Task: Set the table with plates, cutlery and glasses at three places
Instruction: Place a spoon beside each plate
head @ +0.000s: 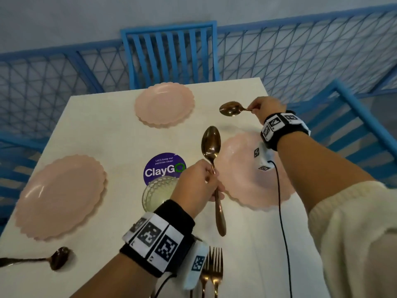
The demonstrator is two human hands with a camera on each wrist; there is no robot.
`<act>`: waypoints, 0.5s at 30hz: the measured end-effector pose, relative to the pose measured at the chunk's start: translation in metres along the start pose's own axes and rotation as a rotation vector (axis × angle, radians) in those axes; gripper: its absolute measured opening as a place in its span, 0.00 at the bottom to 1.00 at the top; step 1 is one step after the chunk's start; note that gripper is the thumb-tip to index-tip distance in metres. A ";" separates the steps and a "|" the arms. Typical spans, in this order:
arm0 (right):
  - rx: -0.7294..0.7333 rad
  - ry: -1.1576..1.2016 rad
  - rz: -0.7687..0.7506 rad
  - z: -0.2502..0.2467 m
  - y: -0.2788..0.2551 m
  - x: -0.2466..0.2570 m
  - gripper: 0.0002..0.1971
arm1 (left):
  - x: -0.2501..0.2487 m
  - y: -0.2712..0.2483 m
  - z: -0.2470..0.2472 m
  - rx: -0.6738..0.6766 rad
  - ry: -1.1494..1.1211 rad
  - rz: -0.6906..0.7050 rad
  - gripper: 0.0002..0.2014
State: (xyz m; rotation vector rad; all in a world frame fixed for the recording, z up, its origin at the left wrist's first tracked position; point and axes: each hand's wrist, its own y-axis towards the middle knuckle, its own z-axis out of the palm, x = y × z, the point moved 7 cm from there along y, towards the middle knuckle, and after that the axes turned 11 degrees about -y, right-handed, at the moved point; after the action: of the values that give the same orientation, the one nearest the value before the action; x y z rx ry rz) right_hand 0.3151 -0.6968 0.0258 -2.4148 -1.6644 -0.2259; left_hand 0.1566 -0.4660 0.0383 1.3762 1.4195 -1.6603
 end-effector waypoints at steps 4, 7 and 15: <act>0.121 -0.073 0.012 0.032 0.016 0.004 0.11 | -0.005 0.011 -0.009 -0.039 -0.016 -0.004 0.08; 0.166 -0.081 0.024 0.049 0.022 0.007 0.10 | -0.006 0.015 -0.015 -0.054 -0.036 -0.029 0.07; 0.260 -0.025 -0.025 0.072 0.032 0.011 0.15 | 0.002 0.022 -0.017 -0.075 -0.034 -0.073 0.04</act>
State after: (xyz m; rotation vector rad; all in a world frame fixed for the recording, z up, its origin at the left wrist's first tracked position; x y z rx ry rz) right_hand 0.3493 -0.6799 -0.0439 -2.2139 -1.6225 0.0173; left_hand 0.1806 -0.4562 0.0299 1.2625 1.5133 -1.6509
